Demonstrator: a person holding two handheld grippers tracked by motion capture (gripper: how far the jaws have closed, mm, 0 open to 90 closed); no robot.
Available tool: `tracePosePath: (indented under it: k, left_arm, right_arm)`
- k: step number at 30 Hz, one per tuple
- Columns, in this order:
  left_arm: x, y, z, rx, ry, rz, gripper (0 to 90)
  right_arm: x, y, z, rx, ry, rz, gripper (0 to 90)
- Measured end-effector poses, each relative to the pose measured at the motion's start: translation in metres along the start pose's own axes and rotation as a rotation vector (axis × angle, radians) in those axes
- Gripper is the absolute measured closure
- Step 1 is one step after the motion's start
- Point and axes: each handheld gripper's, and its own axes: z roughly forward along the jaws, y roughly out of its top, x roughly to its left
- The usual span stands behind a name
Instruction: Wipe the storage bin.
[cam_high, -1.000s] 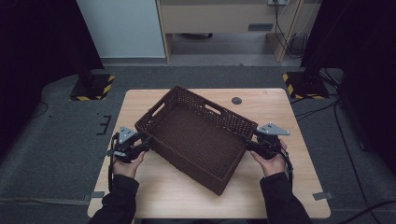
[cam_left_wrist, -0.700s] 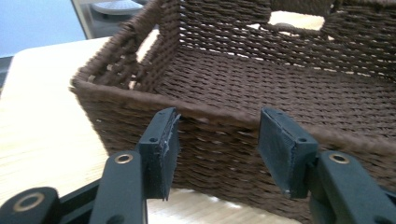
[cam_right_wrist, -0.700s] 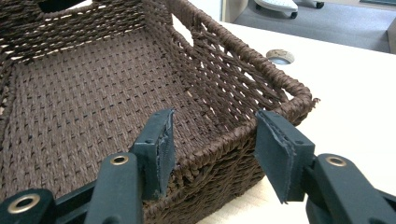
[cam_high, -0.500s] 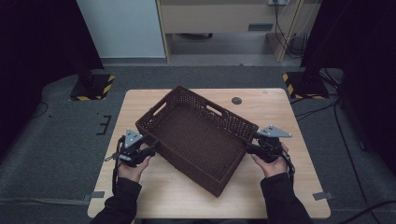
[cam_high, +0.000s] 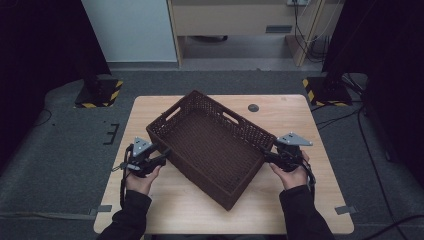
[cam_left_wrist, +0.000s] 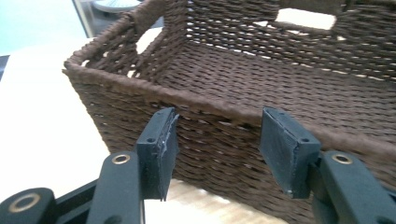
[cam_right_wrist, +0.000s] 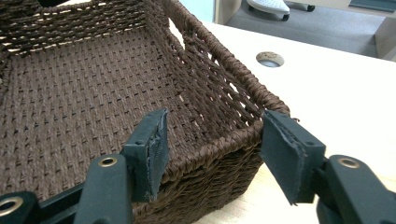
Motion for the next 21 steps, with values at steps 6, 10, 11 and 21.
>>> tracePosePath:
  k: [6, 10, 11, 21]
  left_arm:
    - [-0.011, -0.001, -0.002, -0.004, -0.039, 0.009, 44.6]
    - [-0.013, -0.001, 0.003, -0.002, -0.022, 0.014, 45.0]
    - [-0.012, 0.0, 0.003, -0.001, -0.025, 0.013, 44.5]
    - [-0.005, 0.004, 0.008, -0.005, -0.006, 0.003, 44.4]
  right_arm:
    - [0.003, -0.003, -0.004, -0.004, -0.002, 0.007, 42.1]
    - [0.002, -0.001, -0.006, 0.007, 0.009, 0.007, 42.5]
    - [0.001, 0.0, -0.006, 0.006, 0.019, 0.002, 43.5]
    - [-0.013, 0.003, 0.006, -0.024, -0.029, -0.014, 44.8]
